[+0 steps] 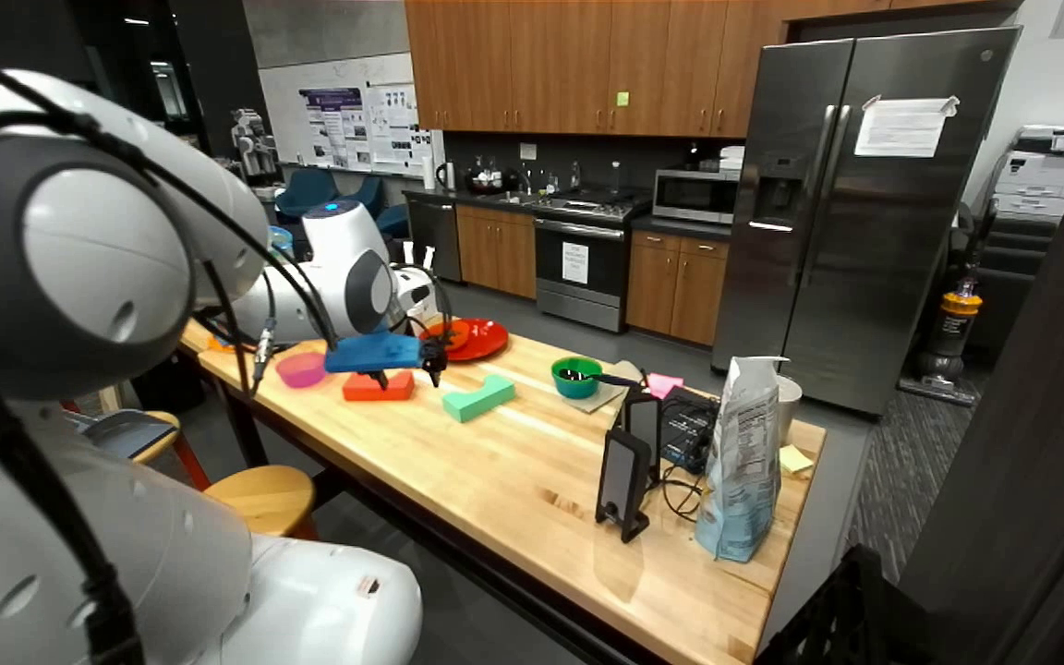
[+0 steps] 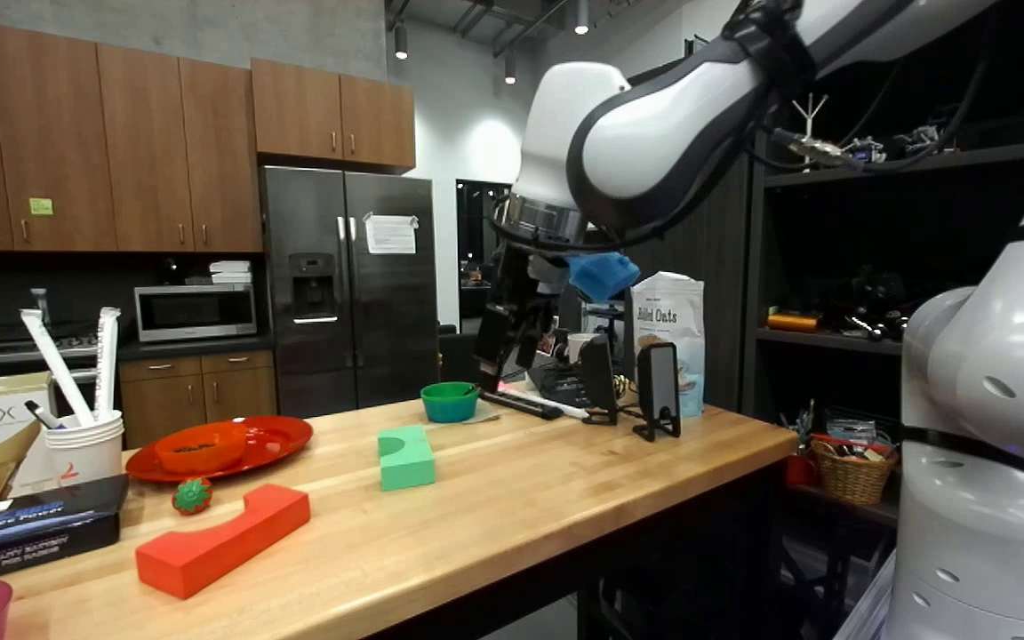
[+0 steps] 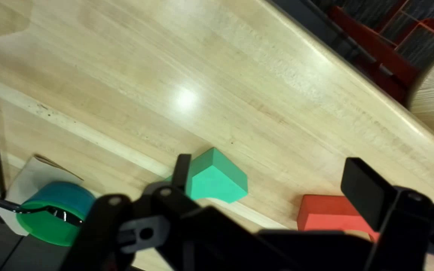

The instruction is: Turn the orange and green blocks to the right

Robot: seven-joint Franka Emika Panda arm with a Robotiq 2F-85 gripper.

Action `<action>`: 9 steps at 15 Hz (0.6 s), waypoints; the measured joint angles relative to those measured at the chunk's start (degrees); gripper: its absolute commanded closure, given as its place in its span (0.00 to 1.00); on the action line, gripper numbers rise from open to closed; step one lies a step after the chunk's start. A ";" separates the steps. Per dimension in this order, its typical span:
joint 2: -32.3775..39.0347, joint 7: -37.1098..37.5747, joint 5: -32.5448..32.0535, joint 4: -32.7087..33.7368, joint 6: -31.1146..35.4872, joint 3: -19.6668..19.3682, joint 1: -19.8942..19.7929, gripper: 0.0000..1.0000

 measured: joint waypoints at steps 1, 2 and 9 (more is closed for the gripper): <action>2.74 -3.72 0.54 2.37 -0.57 -2.16 -0.17 0.00; 5.92 -6.90 0.82 5.23 -1.73 -4.04 -0.57 0.00; 29.72 -20.05 0.97 29.56 -12.58 -7.72 -6.61 0.00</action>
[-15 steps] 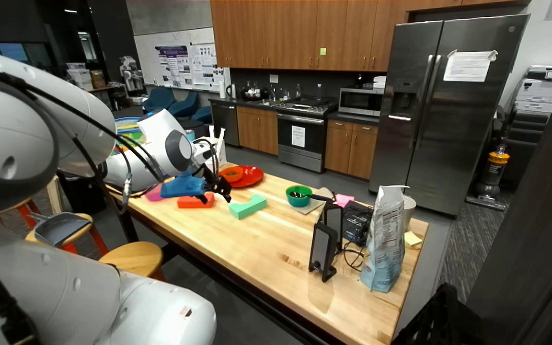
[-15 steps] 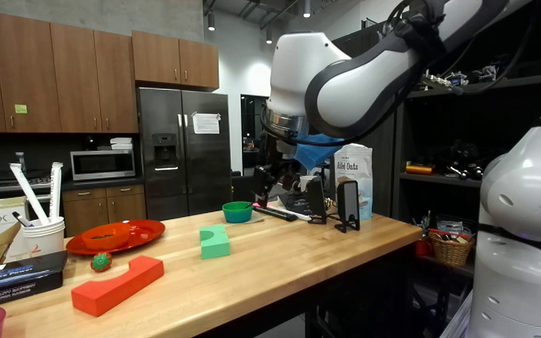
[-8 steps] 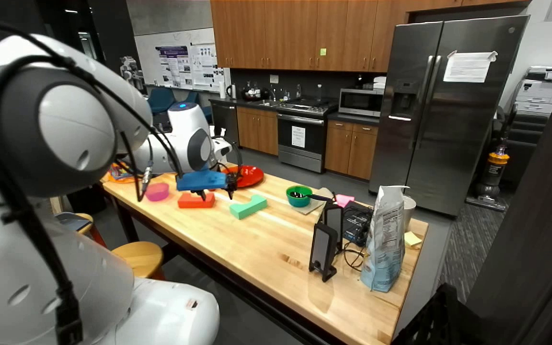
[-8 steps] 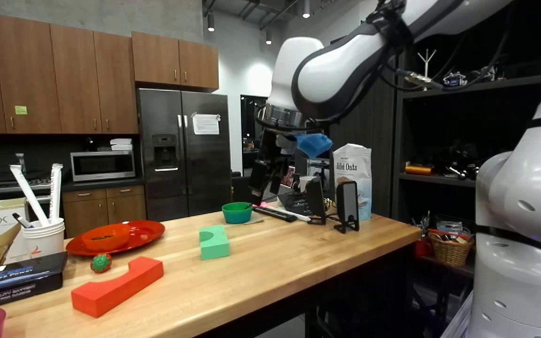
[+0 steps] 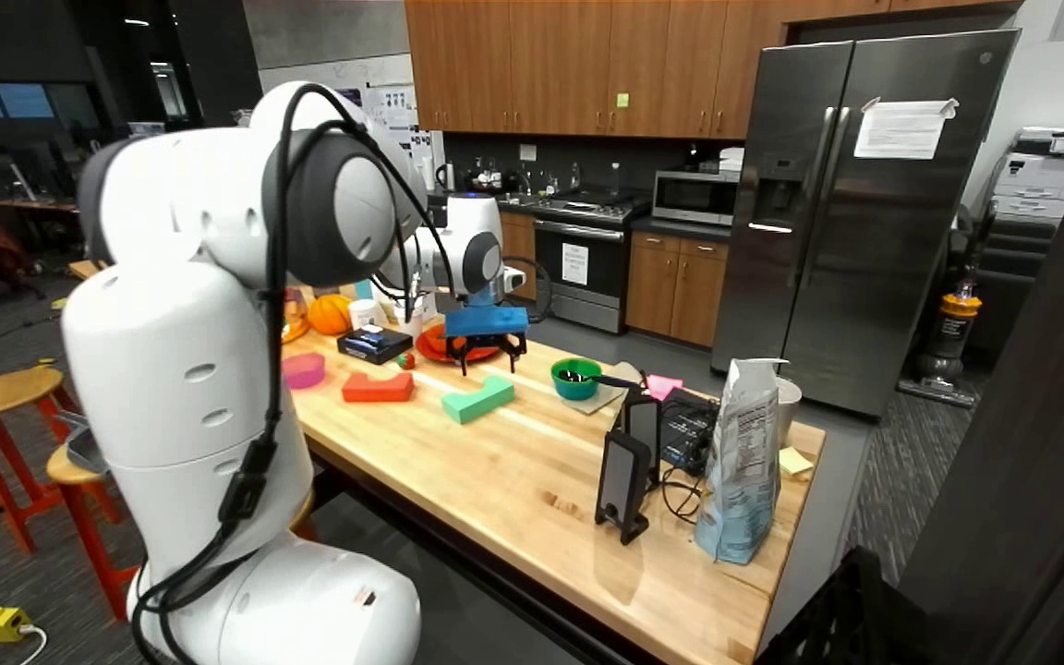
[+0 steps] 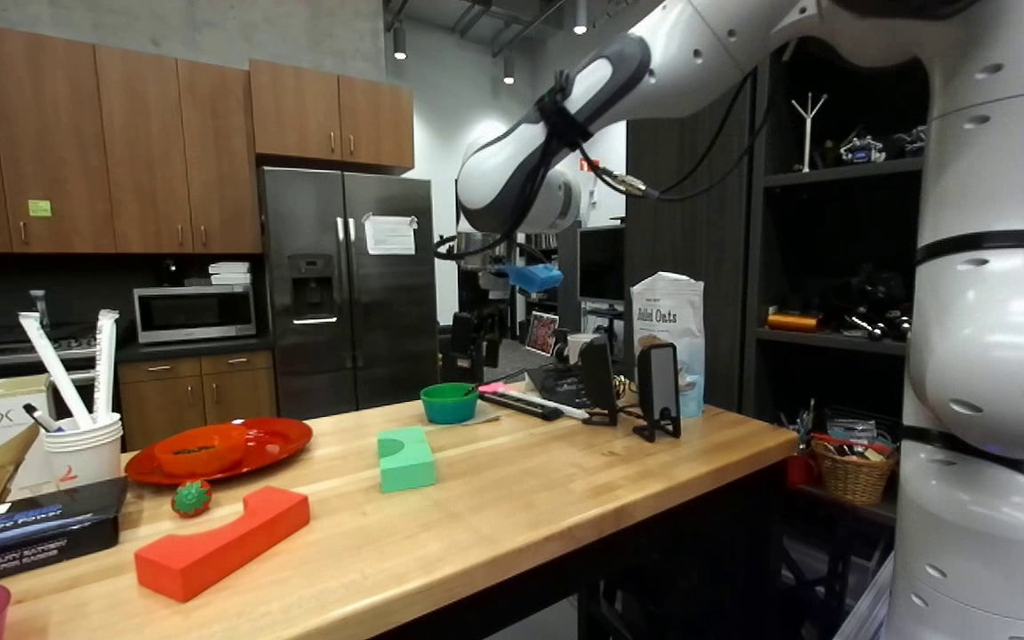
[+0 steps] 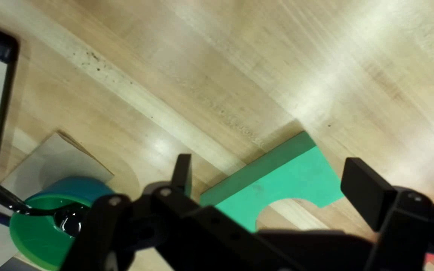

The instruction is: Turn the orange and green blocks to the right

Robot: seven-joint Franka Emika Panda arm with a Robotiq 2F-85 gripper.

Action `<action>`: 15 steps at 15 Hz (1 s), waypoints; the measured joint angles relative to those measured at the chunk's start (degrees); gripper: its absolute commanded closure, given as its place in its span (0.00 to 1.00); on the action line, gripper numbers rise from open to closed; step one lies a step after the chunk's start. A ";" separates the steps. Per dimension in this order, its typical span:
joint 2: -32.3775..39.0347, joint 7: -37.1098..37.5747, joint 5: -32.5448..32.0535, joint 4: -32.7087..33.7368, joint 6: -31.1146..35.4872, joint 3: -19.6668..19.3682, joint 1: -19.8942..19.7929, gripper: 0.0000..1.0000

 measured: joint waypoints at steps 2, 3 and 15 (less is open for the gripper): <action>6.16 -1.98 -0.03 6.98 -2.05 0.14 -1.31 0.00; 9.06 -2.12 -0.72 10.36 -2.28 0.23 -1.79 0.00; 37.79 -1.59 -6.73 49.61 -25.60 0.79 -2.87 0.00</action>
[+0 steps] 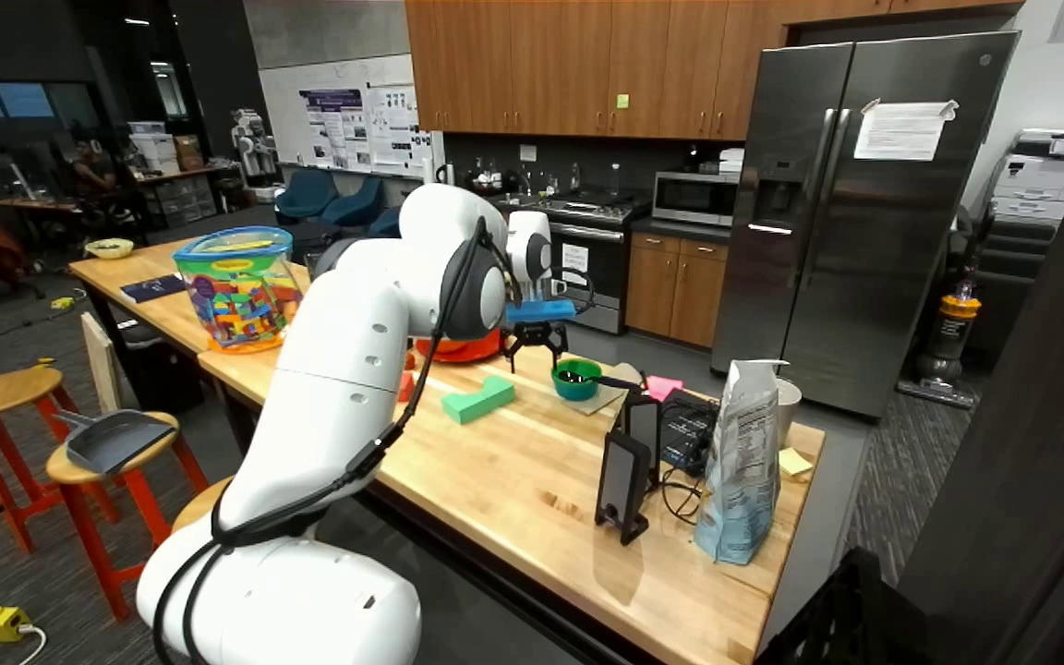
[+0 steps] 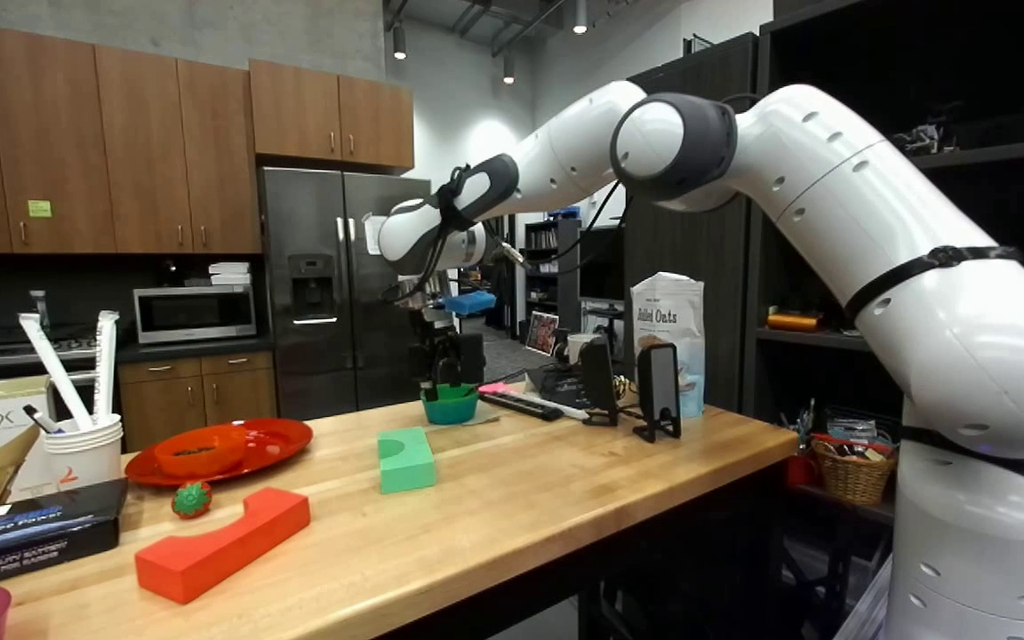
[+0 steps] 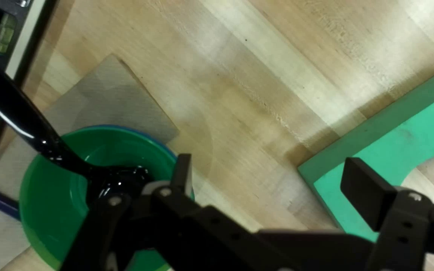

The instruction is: Turn the orange and green blocks to the right

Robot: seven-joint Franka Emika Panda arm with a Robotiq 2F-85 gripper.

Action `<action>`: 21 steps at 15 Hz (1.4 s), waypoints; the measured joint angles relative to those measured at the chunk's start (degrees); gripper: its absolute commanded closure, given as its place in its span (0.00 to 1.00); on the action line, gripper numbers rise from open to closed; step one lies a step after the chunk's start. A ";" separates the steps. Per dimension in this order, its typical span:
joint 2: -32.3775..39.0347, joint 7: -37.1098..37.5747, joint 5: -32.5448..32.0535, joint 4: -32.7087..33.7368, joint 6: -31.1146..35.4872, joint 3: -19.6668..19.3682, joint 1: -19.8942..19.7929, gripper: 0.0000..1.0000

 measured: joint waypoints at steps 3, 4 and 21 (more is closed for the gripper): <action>5.04 -0.10 2.36 9.03 -8.68 0.95 -0.57 0.00; 6.61 -0.14 3.37 12.02 -11.63 1.47 -0.83 0.00; 16.42 -5.77 0.05 34.66 -17.01 1.79 -0.38 0.00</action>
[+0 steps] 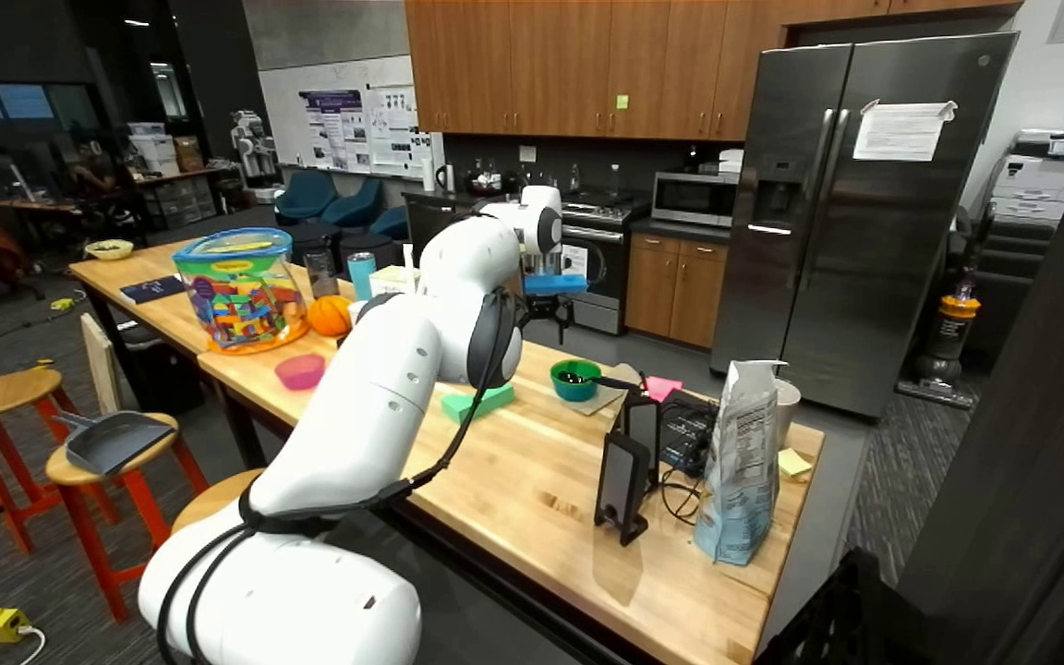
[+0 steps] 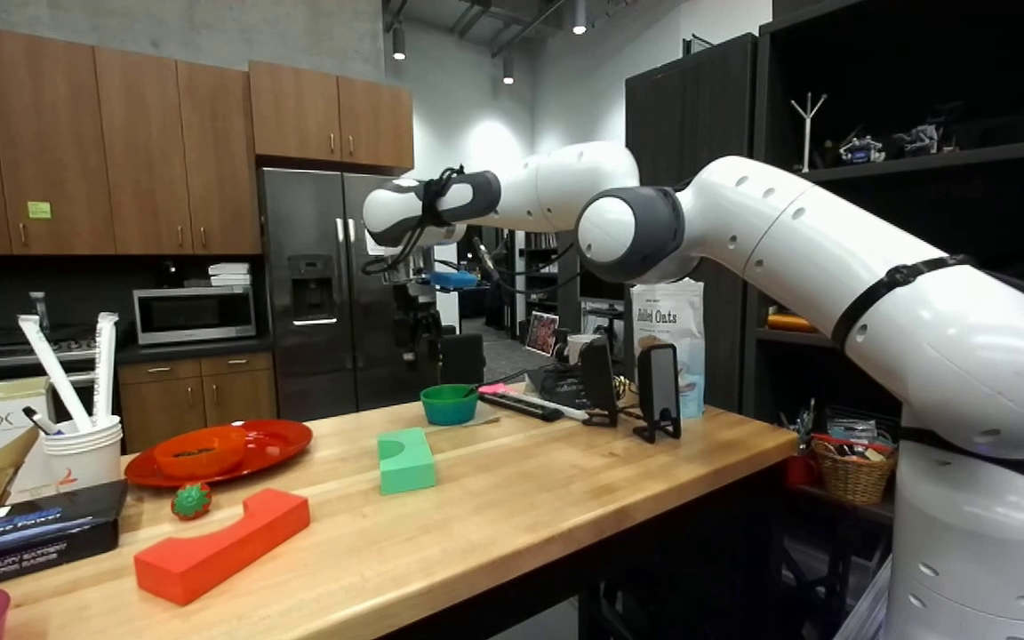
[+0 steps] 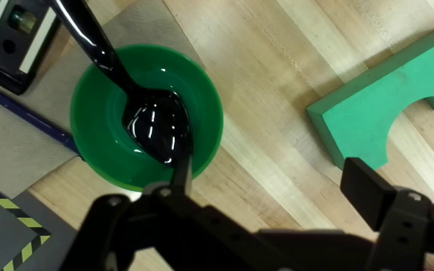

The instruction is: Turn the orange and green blocks to the right

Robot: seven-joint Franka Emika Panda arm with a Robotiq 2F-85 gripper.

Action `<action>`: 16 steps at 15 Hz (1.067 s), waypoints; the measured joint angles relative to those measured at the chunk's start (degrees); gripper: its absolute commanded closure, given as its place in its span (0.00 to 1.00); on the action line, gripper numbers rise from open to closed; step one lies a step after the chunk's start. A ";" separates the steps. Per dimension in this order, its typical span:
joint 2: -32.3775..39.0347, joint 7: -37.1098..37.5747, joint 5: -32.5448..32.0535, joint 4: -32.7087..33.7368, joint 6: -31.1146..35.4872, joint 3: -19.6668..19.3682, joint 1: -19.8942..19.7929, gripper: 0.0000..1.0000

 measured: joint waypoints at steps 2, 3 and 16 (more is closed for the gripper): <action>-0.39 -0.01 0.03 -0.63 -1.12 0.29 0.19 0.00; -0.87 0.00 0.12 -1.26 -1.86 0.52 0.29 0.00; -9.25 0.36 4.29 -14.22 -3.23 2.06 -0.46 0.00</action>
